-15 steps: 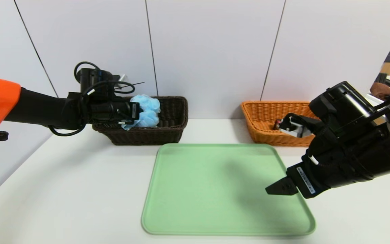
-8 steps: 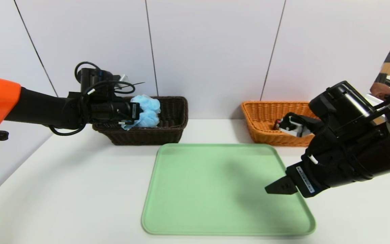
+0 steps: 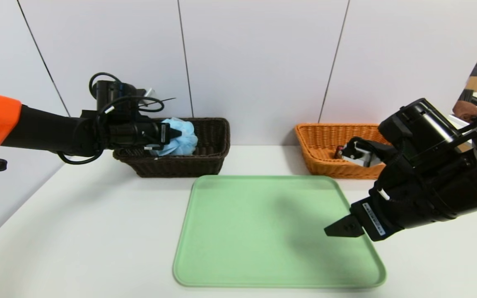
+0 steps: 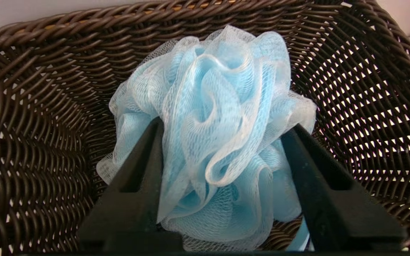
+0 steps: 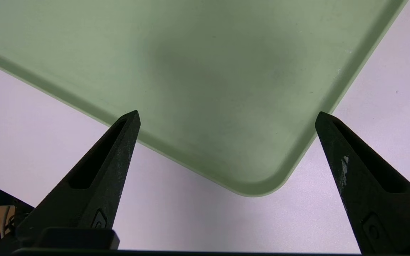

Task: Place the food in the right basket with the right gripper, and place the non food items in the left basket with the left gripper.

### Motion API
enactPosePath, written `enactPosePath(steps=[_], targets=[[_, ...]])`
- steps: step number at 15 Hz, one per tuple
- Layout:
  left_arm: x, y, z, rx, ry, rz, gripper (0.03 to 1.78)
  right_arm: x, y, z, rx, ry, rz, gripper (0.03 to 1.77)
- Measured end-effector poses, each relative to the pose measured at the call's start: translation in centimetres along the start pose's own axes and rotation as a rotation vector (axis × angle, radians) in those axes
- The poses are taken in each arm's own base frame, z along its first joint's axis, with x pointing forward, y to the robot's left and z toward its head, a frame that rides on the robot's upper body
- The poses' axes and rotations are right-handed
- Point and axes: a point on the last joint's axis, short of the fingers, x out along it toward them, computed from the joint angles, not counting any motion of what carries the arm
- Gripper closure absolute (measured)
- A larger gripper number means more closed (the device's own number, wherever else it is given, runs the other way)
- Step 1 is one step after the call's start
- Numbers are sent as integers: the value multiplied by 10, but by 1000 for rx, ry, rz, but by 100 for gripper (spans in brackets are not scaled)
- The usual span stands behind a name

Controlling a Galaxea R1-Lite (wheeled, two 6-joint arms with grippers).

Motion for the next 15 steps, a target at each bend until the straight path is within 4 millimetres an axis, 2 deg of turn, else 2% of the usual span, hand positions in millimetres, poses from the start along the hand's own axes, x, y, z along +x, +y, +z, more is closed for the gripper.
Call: enactPosePath(steps=[3,6,11,15], targets=[[-8,-2,7,4,-18,-1,48,-2,0,0,-1,-7,0,10],[-18,-4,16,10,-49,-1,36,-4,0,-1,-1,-13,0,10],[-42,-5,27,3,-60,41,25,-12,1,-2,-3,-40,-1,10],[-72,-12,33,0,-62,65,19,-32,2,-3,-3,-109,-6,10]])
